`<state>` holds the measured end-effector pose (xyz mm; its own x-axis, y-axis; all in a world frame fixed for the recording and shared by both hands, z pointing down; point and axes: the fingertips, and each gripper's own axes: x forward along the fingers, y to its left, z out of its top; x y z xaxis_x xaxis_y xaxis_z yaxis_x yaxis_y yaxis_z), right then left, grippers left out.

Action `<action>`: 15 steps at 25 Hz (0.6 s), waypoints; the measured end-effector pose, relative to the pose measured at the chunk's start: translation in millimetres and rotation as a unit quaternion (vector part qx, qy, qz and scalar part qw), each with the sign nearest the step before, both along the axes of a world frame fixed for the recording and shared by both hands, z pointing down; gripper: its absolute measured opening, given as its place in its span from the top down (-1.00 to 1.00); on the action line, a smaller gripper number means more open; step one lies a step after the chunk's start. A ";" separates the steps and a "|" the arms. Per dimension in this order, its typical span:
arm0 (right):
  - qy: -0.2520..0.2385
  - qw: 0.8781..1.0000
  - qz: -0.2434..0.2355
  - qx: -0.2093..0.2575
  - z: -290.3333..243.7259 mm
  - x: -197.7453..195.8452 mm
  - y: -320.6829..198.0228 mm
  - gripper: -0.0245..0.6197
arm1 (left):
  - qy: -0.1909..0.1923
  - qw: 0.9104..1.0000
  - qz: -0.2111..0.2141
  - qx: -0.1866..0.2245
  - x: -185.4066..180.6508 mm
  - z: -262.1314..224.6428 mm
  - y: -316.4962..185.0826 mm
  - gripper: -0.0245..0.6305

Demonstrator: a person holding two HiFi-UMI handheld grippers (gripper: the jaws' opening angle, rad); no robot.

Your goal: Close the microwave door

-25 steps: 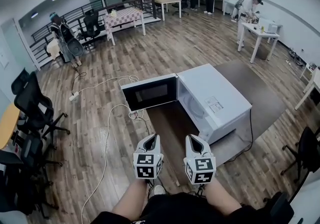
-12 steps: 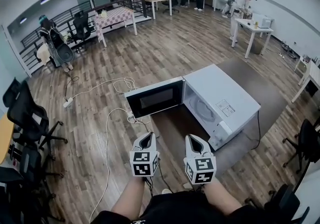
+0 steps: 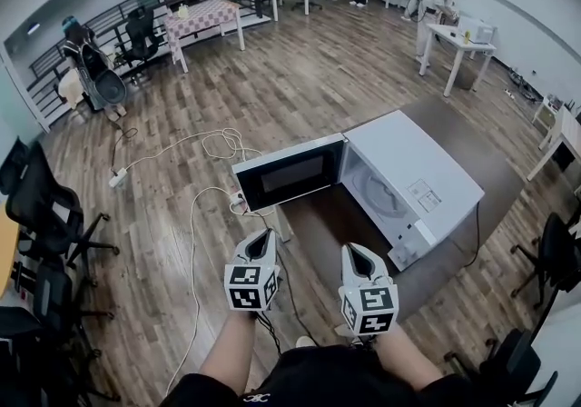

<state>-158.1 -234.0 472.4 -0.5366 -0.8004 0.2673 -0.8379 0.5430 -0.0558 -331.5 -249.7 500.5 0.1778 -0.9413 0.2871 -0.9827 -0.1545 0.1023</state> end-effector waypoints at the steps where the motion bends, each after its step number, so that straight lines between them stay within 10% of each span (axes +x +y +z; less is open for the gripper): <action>1: -0.001 1.000 0.005 -0.002 1.6 2.0 -0.4 0.89 | 0.005 1.000 0.001 0.003 -7.4 1.2 -4.5 0.90; 8: 0.009 1.000 0.020 -0.008 9.1 10.9 -4.2 0.90 | -0.017 1.000 -0.017 0.014 -70.2 19.0 -42.7 0.90; 15: 0.017 0.999 0.038 -0.014 14.9 16.6 -9.1 0.90 | -0.080 0.997 0.021 0.006 -115.5 30.7 -82.2 0.40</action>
<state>-141.5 -243.1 487.3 -0.4646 -0.8307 0.3068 -0.8783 0.4765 -0.0400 -447.0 -331.9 531.2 0.1693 -0.9375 0.3041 -0.9790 -0.1956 -0.0581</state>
